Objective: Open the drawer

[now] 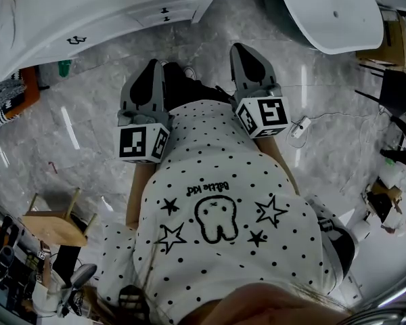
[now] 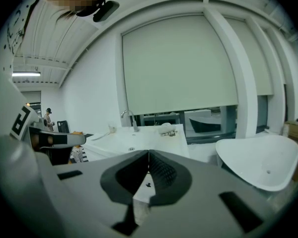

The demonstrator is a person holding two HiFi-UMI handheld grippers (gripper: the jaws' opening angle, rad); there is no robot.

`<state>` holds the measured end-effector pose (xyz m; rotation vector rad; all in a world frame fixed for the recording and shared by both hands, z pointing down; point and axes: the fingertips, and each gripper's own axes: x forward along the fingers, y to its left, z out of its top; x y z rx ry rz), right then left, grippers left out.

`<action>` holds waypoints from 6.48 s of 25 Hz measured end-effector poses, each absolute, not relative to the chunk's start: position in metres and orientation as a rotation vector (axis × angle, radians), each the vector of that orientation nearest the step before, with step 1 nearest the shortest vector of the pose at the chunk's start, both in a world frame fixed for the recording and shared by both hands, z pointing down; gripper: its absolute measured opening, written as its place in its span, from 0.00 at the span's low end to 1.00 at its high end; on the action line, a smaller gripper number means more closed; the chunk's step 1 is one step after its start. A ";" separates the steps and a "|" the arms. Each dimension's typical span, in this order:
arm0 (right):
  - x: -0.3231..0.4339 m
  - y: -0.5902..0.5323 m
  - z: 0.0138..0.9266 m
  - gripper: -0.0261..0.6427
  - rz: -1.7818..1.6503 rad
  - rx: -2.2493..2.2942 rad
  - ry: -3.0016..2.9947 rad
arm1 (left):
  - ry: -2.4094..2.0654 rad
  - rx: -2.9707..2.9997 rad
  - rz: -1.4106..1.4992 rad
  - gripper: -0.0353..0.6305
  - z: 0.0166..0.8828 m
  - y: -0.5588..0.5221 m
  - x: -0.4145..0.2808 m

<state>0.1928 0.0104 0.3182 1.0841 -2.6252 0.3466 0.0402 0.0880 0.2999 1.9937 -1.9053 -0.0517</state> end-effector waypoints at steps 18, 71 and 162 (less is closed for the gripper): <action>0.090 -0.054 0.340 0.06 0.357 1.104 -2.535 | -1.803 2.007 -0.045 0.06 0.321 0.011 -0.061; 0.070 -0.084 0.322 0.06 0.379 1.078 -2.546 | -1.870 1.921 -0.037 0.06 0.308 -0.006 -0.092; 0.120 -0.110 0.422 0.06 0.477 0.800 -2.406 | -1.719 1.369 0.651 0.27 0.774 -0.118 -0.026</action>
